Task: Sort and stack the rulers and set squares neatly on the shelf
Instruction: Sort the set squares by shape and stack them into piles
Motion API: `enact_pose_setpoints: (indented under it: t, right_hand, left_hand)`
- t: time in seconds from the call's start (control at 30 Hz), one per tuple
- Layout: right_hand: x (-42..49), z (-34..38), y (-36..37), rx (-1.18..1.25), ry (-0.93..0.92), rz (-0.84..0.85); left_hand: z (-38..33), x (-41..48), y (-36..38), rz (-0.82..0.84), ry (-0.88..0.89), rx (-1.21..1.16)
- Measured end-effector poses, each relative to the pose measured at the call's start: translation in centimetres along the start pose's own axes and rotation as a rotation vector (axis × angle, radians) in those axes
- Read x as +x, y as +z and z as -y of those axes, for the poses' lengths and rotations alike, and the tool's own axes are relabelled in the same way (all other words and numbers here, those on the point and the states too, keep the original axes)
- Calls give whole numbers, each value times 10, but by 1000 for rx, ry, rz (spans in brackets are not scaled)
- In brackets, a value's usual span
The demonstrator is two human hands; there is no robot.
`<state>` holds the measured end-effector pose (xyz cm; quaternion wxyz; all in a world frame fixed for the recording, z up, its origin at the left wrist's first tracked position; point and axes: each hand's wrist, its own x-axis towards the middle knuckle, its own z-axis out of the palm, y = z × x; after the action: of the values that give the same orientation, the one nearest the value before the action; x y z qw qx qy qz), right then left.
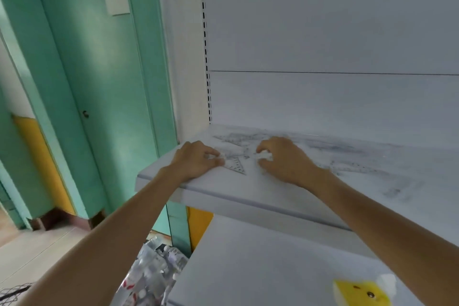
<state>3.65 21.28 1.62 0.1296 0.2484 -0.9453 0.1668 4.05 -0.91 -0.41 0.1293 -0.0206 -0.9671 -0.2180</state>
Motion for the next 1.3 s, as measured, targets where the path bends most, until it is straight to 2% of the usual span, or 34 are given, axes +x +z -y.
enact_pose_setpoints:
  t: [0.07,0.13,0.23,0.37,0.47,0.57,0.73,0.8,0.9,1.07,1.2,1.3]
  right_hand:
    - [8,27,14,81,-40,39]
    - [16,41,30,-7,-53,87]
    - [20,42,44,-38,-62,-10]
    - [22,42,48,-17,-186,-77]
    - [17,45,46,-15,-245,-25]
    - [10,47,32,-172,-238,5]
    - [-34,46,21,-326,-291,27]
    - [-52,42,18,-330,-288,14]
    - [-70,45,11,-312,-300,-78]
    - [-87,65,14,-338,-422,-164]
    - [-86,62,16,-191,-263,-257]
    - [-84,57,14,-102,-170,-259]
  left_hand:
    - [7,1,-2,-20,25,-52]
    - [15,1,-1,-73,2,-152]
    - [23,6,3,-140,-31,-249]
    - [22,8,4,-149,-47,-207]
    - [16,0,7,-153,3,-57]
    - [17,-10,-2,-179,82,80]
    - [29,-29,-16,-27,243,197]
    - [28,-36,-15,9,250,183]
    - [21,-49,-11,42,270,173]
    - [26,-76,-14,76,380,140]
    - [30,-90,-19,60,386,167]
    - [28,-97,-17,-65,439,309]
